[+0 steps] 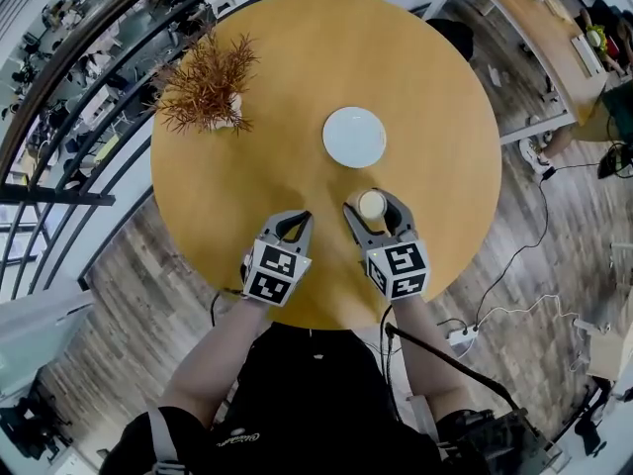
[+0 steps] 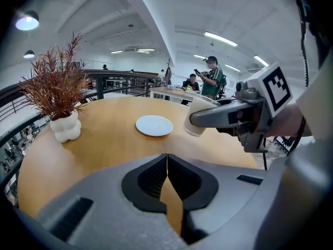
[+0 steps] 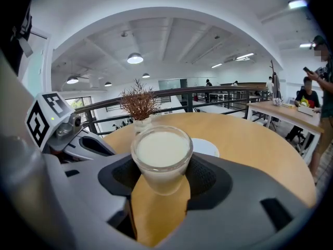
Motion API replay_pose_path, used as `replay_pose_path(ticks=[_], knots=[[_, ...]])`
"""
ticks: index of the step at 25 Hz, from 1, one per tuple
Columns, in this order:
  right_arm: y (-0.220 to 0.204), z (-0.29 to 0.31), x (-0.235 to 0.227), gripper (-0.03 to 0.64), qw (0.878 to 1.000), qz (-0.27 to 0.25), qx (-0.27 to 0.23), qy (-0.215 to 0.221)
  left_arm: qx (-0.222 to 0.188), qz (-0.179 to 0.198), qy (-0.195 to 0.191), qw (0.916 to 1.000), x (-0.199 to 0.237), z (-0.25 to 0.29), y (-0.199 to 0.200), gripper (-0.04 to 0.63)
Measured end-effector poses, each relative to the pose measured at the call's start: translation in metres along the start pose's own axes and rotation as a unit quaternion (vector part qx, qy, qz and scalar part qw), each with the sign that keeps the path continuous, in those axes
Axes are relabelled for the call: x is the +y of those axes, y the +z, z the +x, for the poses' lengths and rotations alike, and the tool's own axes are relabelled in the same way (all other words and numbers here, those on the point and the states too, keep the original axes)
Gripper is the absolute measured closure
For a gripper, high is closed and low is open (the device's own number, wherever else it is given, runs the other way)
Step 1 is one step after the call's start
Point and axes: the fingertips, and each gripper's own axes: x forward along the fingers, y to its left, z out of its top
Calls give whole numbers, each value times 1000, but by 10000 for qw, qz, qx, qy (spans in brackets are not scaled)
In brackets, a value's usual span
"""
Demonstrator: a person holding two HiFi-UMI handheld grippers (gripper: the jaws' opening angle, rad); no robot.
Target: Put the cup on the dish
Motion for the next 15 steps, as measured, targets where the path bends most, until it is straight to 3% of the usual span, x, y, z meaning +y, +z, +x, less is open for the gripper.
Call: replay_pose_path(ticks=[15], knots=[[40,96,-79,364,9993,-10,2,-367,23,-176,137,9997,18,14,6,586]])
